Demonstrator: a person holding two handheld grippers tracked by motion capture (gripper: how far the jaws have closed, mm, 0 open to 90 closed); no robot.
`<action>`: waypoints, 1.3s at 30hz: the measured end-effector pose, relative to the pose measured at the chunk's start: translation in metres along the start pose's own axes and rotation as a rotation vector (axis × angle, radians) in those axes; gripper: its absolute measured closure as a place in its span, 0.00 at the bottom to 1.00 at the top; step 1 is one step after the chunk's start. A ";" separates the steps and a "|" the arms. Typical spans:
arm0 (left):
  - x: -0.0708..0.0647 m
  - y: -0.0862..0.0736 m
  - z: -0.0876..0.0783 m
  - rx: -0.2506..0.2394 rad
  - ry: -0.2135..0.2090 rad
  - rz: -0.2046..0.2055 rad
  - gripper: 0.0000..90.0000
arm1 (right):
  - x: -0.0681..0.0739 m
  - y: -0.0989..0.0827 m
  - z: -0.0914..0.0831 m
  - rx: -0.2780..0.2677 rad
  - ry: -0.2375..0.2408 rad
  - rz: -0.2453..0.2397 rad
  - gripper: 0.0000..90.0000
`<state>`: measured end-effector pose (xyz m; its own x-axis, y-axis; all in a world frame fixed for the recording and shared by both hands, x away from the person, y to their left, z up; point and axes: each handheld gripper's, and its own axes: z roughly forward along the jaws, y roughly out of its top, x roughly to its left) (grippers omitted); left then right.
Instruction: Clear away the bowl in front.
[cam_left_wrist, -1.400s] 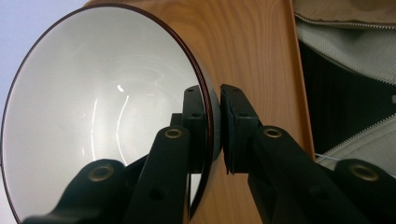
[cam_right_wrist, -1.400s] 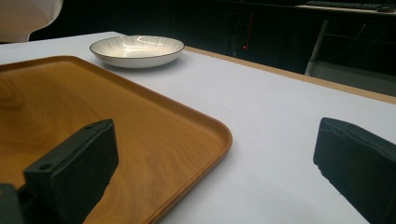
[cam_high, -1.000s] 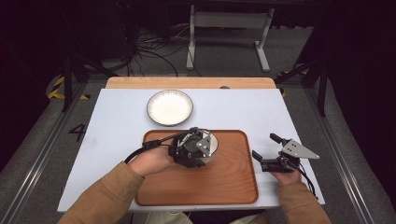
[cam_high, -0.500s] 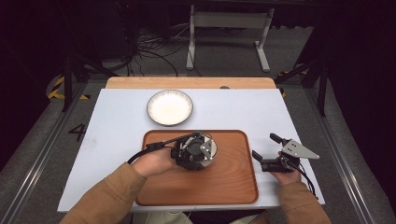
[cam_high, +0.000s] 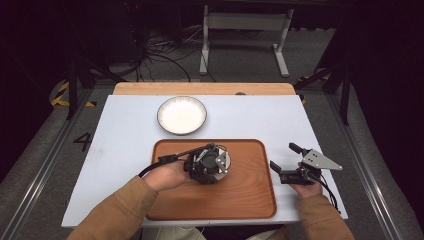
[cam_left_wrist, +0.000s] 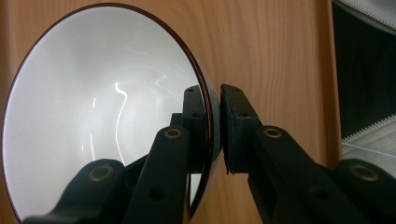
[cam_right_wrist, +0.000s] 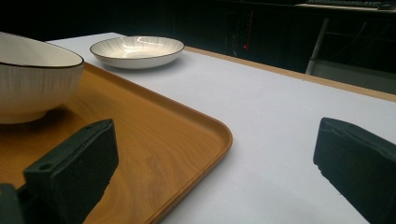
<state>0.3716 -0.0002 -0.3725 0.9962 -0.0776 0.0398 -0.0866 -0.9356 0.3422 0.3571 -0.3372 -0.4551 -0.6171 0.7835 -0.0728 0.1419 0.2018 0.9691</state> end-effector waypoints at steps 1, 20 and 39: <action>0.000 0.000 0.001 0.002 -0.001 0.000 0.91 | 0.000 0.000 0.000 -0.001 0.000 0.000 0.01; -0.003 -0.001 0.006 0.014 -0.026 -0.010 0.90 | 0.000 0.000 0.000 0.000 0.000 -0.001 0.01; -0.003 -0.002 -0.003 -0.096 -0.071 -0.049 0.45 | 0.000 0.000 0.000 0.001 0.002 0.001 0.01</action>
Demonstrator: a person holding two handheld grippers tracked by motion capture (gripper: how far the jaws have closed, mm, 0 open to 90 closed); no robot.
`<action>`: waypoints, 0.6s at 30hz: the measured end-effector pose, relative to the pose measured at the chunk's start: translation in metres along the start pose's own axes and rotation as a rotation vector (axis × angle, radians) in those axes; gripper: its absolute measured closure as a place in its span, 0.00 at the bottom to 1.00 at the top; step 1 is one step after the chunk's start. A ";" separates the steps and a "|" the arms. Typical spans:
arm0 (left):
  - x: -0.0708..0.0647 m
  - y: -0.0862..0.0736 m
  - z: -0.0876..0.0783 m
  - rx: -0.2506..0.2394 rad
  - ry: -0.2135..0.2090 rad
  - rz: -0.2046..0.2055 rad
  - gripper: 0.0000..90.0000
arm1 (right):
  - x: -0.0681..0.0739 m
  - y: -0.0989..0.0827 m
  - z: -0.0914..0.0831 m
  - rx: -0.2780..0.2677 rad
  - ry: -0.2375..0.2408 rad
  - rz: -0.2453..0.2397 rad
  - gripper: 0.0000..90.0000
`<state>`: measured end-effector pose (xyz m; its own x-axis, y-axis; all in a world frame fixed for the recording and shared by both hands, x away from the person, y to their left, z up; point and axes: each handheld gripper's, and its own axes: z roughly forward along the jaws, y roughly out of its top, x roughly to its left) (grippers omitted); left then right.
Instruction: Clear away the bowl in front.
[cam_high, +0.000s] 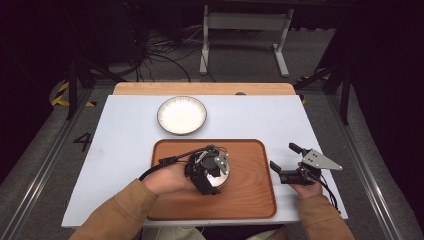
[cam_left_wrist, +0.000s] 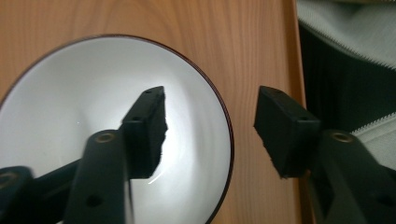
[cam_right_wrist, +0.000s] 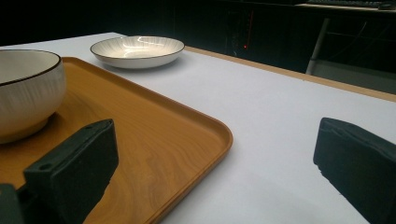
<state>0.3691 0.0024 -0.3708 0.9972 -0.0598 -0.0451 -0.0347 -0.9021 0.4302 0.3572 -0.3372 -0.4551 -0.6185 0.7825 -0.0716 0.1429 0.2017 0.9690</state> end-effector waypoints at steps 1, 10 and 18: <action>0.000 -0.001 -0.002 -0.023 -0.004 -0.013 0.41 | 0.000 0.000 0.000 0.000 0.000 0.000 0.01; 0.002 -0.008 -0.015 -0.145 0.026 -0.076 0.16 | -0.001 0.000 0.000 -0.002 0.003 0.005 0.01; 0.000 -0.022 -0.031 -0.280 0.089 -0.120 0.15 | -0.001 0.000 0.000 -0.003 0.008 0.003 0.01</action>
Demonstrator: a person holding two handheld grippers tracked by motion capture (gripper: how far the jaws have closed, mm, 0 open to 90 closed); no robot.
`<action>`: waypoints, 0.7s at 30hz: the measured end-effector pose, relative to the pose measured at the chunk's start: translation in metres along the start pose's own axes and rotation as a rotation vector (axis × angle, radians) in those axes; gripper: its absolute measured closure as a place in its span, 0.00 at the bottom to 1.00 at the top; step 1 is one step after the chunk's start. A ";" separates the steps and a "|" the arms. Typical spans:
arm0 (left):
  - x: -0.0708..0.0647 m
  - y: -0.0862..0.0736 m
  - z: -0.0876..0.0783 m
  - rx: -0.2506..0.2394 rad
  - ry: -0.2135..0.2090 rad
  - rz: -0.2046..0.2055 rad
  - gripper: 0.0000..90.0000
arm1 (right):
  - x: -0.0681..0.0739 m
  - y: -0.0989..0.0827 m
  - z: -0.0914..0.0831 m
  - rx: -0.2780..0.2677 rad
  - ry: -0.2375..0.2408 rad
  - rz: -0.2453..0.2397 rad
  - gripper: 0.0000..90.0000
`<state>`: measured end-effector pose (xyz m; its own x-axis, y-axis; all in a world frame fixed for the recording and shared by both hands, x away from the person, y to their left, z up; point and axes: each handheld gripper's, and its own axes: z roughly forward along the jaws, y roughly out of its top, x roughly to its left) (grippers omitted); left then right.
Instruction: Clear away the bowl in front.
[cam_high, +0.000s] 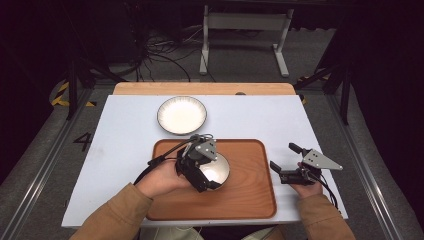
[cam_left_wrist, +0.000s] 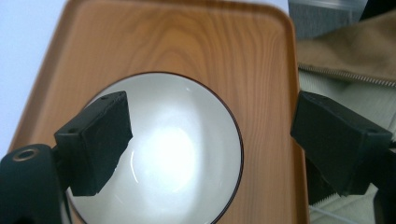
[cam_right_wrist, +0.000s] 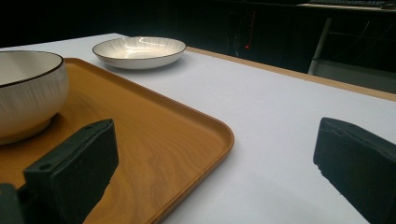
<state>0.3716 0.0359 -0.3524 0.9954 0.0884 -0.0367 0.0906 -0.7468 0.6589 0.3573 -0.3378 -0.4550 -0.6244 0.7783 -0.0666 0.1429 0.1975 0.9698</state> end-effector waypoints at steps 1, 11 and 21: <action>0.000 -0.001 -0.003 -0.022 0.008 -0.008 0.15 | 0.000 0.000 0.000 0.000 0.000 0.000 0.01; 0.001 -0.021 -0.024 -0.167 0.080 -0.088 0.07 | 0.000 0.000 0.000 0.000 0.009 0.004 0.01; -0.004 -0.051 -0.047 -0.309 0.184 -0.147 0.00 | -0.001 0.000 0.000 0.002 0.020 0.011 0.01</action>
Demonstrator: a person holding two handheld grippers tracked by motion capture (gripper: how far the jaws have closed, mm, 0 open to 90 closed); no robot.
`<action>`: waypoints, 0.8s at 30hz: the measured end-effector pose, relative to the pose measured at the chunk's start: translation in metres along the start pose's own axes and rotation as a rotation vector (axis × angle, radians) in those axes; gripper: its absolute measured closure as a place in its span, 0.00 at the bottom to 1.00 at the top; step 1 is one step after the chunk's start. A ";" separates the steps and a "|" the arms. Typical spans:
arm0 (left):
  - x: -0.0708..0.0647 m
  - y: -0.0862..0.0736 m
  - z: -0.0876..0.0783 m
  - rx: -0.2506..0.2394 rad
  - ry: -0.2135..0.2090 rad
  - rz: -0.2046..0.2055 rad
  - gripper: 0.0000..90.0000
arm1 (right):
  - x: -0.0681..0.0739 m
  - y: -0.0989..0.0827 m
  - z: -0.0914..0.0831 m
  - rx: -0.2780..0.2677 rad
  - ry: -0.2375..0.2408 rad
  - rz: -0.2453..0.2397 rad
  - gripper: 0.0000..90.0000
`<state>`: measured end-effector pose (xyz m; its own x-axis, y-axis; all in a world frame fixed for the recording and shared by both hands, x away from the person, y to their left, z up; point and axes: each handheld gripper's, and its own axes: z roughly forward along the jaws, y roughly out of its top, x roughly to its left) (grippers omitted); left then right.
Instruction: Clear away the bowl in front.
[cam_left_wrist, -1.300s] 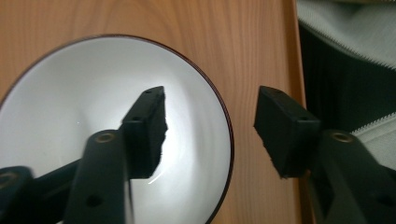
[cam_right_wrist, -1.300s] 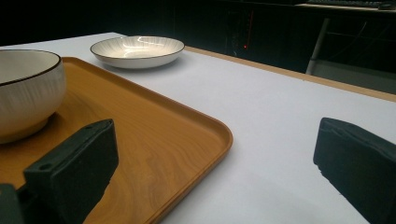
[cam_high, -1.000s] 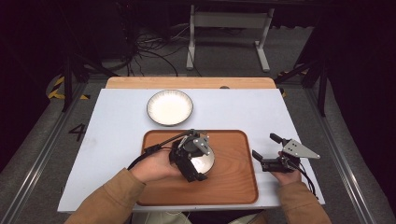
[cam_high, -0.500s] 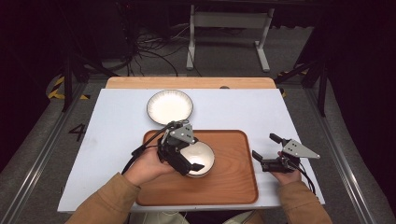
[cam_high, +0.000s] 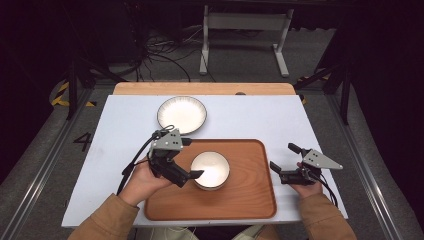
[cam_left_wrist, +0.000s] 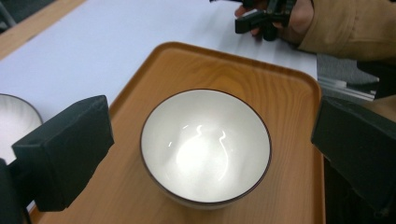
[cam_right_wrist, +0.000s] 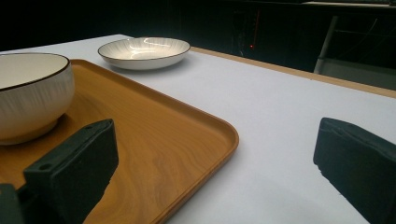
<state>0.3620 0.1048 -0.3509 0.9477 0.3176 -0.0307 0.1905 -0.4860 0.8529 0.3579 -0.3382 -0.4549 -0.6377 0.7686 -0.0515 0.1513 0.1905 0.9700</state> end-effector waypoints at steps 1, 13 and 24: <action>0.000 -0.002 -0.003 -0.008 0.003 -0.006 0.00 | 0.000 0.000 0.000 0.000 0.000 0.000 0.01; 0.006 -0.023 -0.031 -0.130 0.068 -0.036 0.00 | 0.000 0.000 0.000 -0.004 0.001 0.002 0.01; 0.013 -0.050 -0.053 -0.240 0.152 -0.046 0.00 | 0.000 0.000 0.000 -0.004 0.000 0.002 0.01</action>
<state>0.3510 0.1762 -0.3665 0.8868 0.4621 -0.0095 0.1496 -0.2674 0.9519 0.3576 -0.3383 -0.4550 -0.6375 0.7689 -0.0493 0.1494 0.1861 0.9711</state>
